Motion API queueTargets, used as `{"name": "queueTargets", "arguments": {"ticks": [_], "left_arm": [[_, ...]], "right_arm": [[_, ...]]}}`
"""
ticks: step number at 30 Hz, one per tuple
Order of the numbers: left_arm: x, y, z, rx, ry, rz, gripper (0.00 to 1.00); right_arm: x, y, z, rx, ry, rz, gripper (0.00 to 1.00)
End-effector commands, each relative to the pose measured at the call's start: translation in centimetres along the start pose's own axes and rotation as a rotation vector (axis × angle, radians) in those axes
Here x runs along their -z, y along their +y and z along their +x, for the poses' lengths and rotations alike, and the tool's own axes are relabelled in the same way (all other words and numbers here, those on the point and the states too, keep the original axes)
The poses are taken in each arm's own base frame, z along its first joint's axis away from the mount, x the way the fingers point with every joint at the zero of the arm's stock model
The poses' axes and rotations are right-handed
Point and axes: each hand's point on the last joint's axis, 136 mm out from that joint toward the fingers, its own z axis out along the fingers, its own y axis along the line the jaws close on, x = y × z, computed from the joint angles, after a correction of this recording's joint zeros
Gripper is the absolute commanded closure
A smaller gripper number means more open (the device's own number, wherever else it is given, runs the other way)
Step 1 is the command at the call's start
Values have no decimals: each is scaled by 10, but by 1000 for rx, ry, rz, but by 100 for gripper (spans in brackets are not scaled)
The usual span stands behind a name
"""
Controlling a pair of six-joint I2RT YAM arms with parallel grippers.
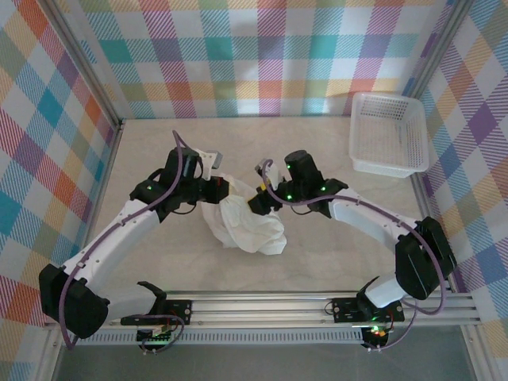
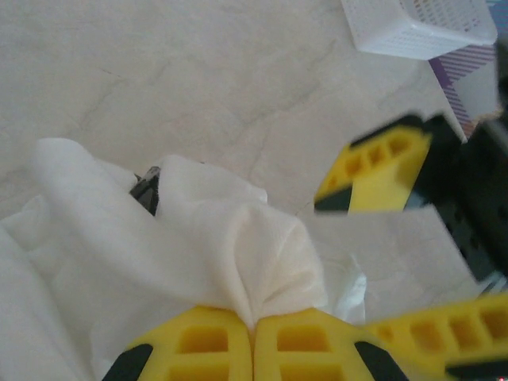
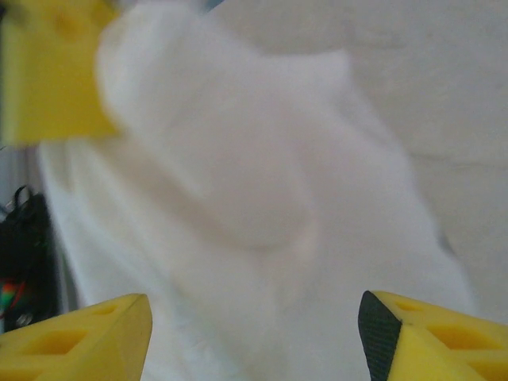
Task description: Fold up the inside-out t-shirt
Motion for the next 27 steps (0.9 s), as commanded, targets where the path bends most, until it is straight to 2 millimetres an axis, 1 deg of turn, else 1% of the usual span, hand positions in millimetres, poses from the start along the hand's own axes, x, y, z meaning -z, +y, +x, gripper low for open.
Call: {"name": "queueTargets", "arguments": {"ticks": [1, 3, 4, 7, 8, 10, 12, 14, 17, 18, 19, 20, 21, 22, 23, 24, 25, 27], "left_arm": [[8, -15, -2, -47, -19, 66, 100], [8, -15, -3, -47, -18, 62, 100], [8, -15, -4, -47, -18, 58, 100], [9, -16, -7, -48, -22, 58, 100], [8, -16, -7, -47, -22, 57, 100], [10, -17, -9, -48, -29, 64, 100], [10, -17, -10, -46, -34, 63, 100], [9, -17, -10, -47, -33, 60, 100], [9, -18, -11, -44, -37, 68, 100], [9, -19, -12, -44, -41, 72, 100], [10, -20, -12, -44, -43, 75, 100], [10, -20, -14, -46, -48, 75, 100], [11, -19, -14, -44, -53, 66, 100], [13, -15, -15, -43, -63, 42, 100], [14, -8, -15, -39, -69, 4, 100], [17, 4, -15, -27, -79, -63, 100], [19, 18, -14, -13, -84, -137, 100], [20, 41, -14, 21, -73, -231, 100]], "right_arm": [[-3, -9, -42, 62, -104, 47, 29], [-9, -4, -51, 93, -119, 0, 29], [-13, 3, -52, 122, -124, -49, 28], [-22, 16, -47, 226, -122, -120, 25], [-25, 16, -44, 238, -114, -122, 24], [-29, 13, -40, 238, -93, -112, 26], [-32, 16, -34, 265, -72, -128, 28], [-35, 19, -28, 299, -60, -139, 28], [-40, 13, -23, 302, -37, -114, 29], [-43, 11, -21, 303, -29, -104, 34], [-45, 7, -21, 296, -26, -85, 43], [-46, 4, -23, 282, -32, -67, 55], [-45, 1, -27, 264, -46, -52, 69], [-42, 1, -32, 244, -67, -50, 80], [-37, 3, -37, 219, -88, -63, 87], [-27, 5, -46, 181, -121, -86, 95], [-14, 7, -56, 105, -157, -119, 100], [15, 10, -77, 1, -234, -177, 100]]}}
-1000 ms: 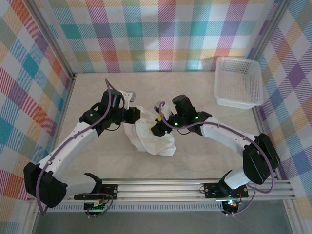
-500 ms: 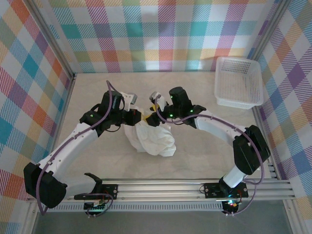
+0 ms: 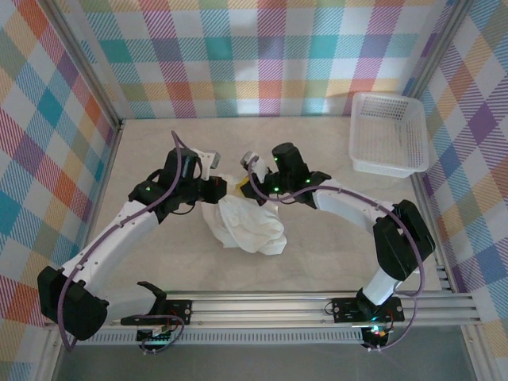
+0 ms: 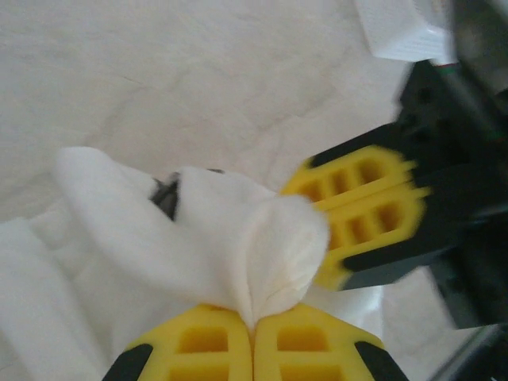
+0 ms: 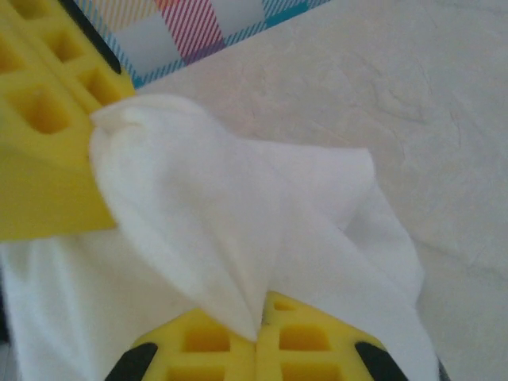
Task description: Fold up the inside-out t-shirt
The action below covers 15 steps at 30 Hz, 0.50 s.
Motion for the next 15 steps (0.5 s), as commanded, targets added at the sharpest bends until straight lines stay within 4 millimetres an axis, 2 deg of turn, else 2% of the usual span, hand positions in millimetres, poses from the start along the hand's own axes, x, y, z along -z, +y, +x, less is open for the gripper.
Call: {"name": "queueTargets", "arguments": {"ticks": [1, 4, 7, 11, 15], "left_arm": [[11, 29, -12, 14, -32, -147, 100], [5, 23, -23, -9, -46, -120, 100], [-7, 30, -30, -20, -43, -158, 100], [-22, 54, -31, -34, -32, -273, 81], [-15, 73, -34, -18, -55, -340, 67]], "right_arm": [[57, 17, -63, -136, -212, -114, 100], [93, 32, -91, -217, -297, -225, 100], [114, 49, -108, -275, -323, -336, 100], [119, 57, -119, -371, -289, -394, 100], [122, 48, -117, -365, -310, -320, 100]]}}
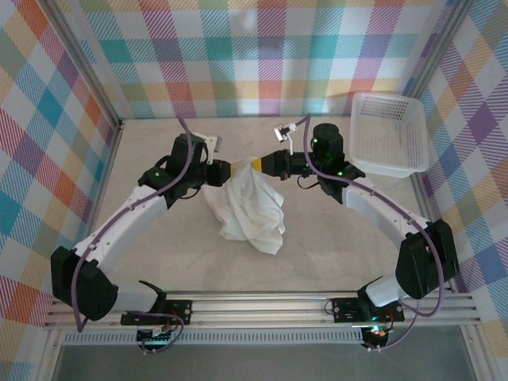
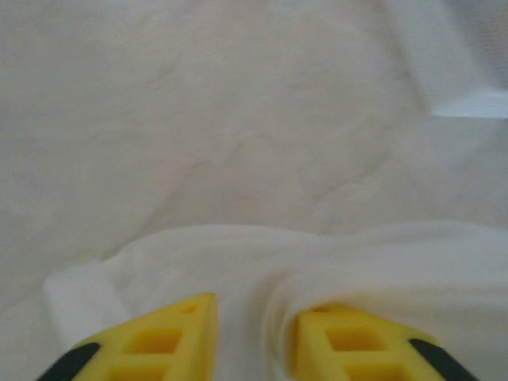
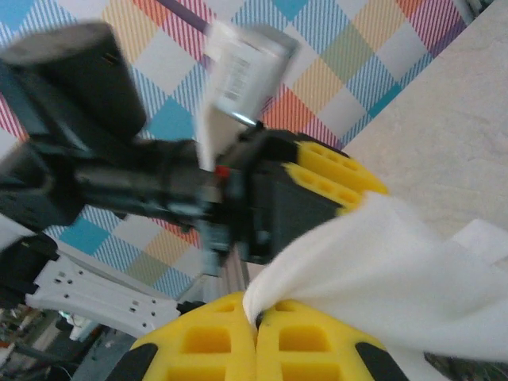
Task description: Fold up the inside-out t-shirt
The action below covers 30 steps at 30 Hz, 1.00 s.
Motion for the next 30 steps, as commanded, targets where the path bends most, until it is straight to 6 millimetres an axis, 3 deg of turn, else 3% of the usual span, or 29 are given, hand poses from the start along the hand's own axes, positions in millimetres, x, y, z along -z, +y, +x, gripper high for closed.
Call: {"name": "queueTargets", "arguments": {"ticks": [1, 3, 5, 10, 12, 15, 18, 22, 23, 24, 25, 26, 27, 28, 30], "left_arm": [[7, 46, 12, 19, 29, -181, 63], [17, 49, 14, 43, 25, -165, 60], [25, 38, 18, 71, 34, -75, 58], [49, -45, 19, 139, 44, 420, 45], [51, -63, 20, 149, 51, 503, 42], [40, -80, 35, 65, 107, 489, 38], [14, -82, 52, 3, 195, 390, 25], [-27, -44, 44, 58, 169, 122, 17], [-31, -48, 40, 66, 160, 141, 21], [-31, -61, 33, 71, 150, 209, 38], [-27, -77, 23, 90, 132, 289, 62], [-21, -89, 15, 114, 113, 361, 98], [-11, -99, 6, 189, 103, 442, 100], [3, -112, -16, 300, 57, 582, 100], [32, -125, -51, 508, 22, 820, 100]], "right_arm": [[19, 35, -26, 89, -73, -32, 100], [28, 19, -29, 74, -114, 35, 100], [36, 7, -29, 56, -130, 69, 100], [39, -10, -23, 16, -109, 86, 100], [38, -7, -22, 24, -95, 62, 100], [35, -1, -23, 28, -81, 18, 100], [33, 1, -24, 8, -68, -3, 100], [29, 9, -22, 12, -40, -42, 100], [29, 9, -21, 10, -39, -41, 100], [30, 6, -23, -3, -46, -21, 100], [33, -4, -25, -27, -63, 24, 100], [37, -17, -28, -58, -86, 84, 100], [46, -42, -31, -113, -119, 177, 97], [57, -71, -31, -168, -146, 260, 95], [74, -128, -16, -239, -155, 384, 99]]}}
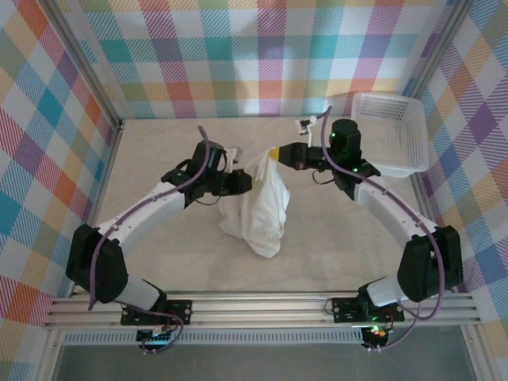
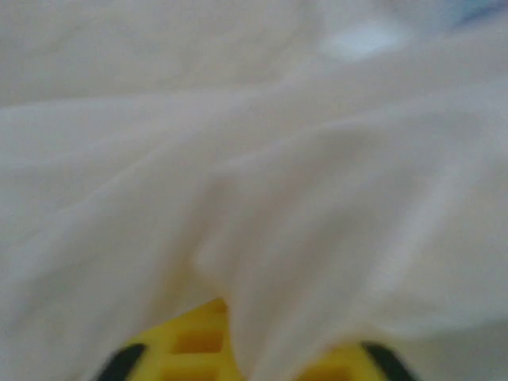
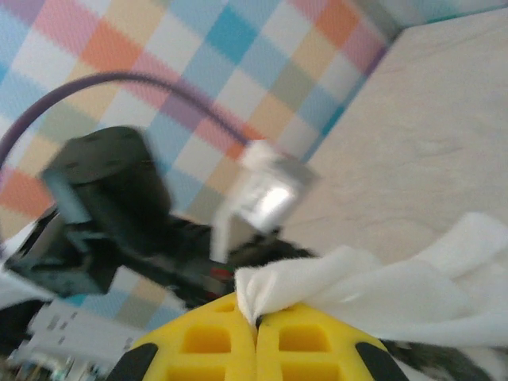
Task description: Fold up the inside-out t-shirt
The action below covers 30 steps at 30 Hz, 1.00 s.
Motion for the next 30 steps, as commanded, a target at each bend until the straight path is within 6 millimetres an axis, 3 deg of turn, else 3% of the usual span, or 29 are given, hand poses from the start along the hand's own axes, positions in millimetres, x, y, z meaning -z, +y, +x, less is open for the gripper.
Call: {"name": "queueTargets", "arguments": {"ticks": [1, 3, 5, 7, 9, 12, 14, 18, 21, 26, 28, 30], "left_arm": [[58, -89, -59, 195, -135, 487, 100], [70, -94, -59, 226, -132, 469, 100], [77, -91, -54, 203, -125, 405, 100], [79, -86, -50, 188, -114, 373, 100], [77, -78, -48, 194, -108, 352, 100], [72, -68, -46, 205, -101, 336, 100], [69, -67, -46, 209, -94, 335, 100], [67, -70, -49, 203, -83, 349, 100], [69, -73, -50, 190, -81, 349, 100], [74, -77, -48, 167, -69, 344, 100], [78, -79, -47, 152, -71, 341, 100], [79, -74, -45, 136, -71, 300, 100]], "right_arm": [[10, -106, 5, -103, -18, 262, 100], [-3, -131, 24, -97, 70, 264, 100], [-13, -131, 29, -132, 103, 192, 95], [-11, -117, 20, -111, 64, 161, 73], [2, -102, 10, -58, 13, 208, 59], [25, -73, 5, 32, -40, 257, 51], [29, -54, 18, 139, -52, 260, 48], [17, -36, 59, 501, -34, 303, 34], [3, -36, 61, 689, -54, 327, 28], [-25, -52, 33, 732, -44, 354, 30], [-40, -50, 31, 719, -5, 292, 46], [-51, -38, 37, 689, 40, 183, 77]]}}
